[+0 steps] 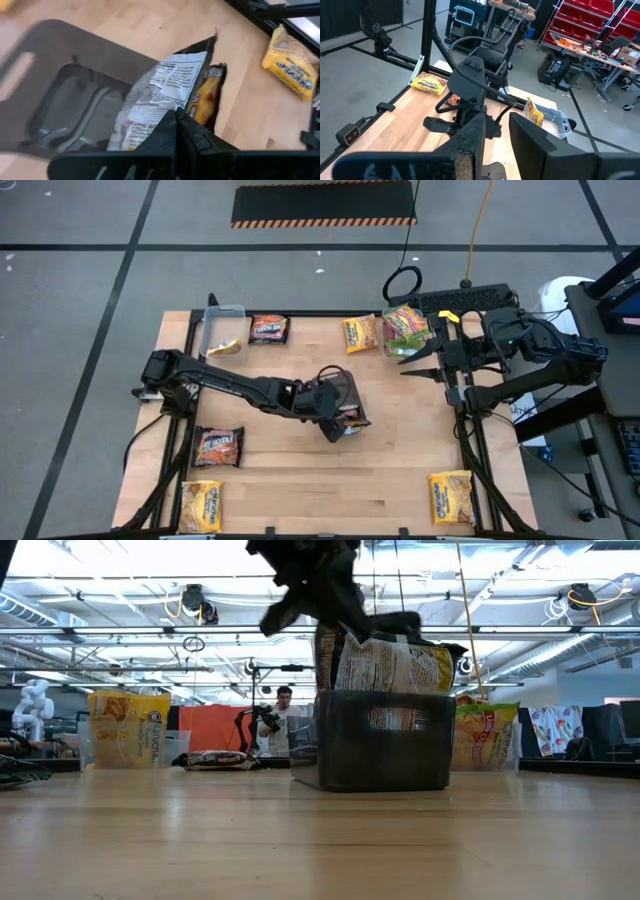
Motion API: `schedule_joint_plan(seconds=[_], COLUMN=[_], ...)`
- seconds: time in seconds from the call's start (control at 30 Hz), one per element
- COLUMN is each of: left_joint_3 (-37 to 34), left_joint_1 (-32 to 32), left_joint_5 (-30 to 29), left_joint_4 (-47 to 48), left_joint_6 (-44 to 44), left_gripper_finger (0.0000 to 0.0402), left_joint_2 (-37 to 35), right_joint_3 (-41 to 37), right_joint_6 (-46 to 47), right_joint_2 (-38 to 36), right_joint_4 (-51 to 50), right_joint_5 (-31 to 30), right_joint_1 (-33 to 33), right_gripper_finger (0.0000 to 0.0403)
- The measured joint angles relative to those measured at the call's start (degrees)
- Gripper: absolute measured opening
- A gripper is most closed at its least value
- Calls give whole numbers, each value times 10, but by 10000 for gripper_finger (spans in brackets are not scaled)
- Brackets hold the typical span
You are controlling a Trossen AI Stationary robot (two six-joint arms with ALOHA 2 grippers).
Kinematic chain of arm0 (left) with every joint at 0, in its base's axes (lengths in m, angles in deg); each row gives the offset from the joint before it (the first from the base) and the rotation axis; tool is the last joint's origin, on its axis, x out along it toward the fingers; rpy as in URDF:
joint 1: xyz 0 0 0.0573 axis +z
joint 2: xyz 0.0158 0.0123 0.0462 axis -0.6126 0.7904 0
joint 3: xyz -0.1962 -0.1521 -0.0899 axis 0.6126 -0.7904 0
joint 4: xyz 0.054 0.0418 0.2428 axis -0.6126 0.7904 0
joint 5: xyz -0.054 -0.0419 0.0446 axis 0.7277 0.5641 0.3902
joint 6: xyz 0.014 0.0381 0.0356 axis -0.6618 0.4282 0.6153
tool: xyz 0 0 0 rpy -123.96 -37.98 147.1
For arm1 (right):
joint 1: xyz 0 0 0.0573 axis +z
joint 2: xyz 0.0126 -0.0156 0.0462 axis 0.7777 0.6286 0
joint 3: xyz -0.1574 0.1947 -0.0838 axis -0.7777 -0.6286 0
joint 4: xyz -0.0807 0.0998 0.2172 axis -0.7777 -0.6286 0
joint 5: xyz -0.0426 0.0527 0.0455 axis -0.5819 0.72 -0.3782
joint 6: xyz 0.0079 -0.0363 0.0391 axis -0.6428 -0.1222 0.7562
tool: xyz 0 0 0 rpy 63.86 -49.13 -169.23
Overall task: Sort Maruchan noodles
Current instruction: Put the bottom black noodle pack into the black bin
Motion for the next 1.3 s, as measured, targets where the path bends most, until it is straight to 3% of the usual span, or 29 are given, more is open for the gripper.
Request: schedule_joint_plan(seconds=[0.7,1.3], left_joint_3=[-1,-1], left_joint_1=[-2,-2], left_joint_5=[35,38], left_joint_4=[-17,-33], left_joint_6=[-26,29], left_gripper_finger=[19,21], left_joint_2=[10,10], right_joint_3=[0,0], right_joint_6=[-9,-9], right_joint_2=[0,0], right_joint_4=[0,0], right_joint_5=[0,0], right_joint_1=[0,0], right_gripper_finger=[84,84])
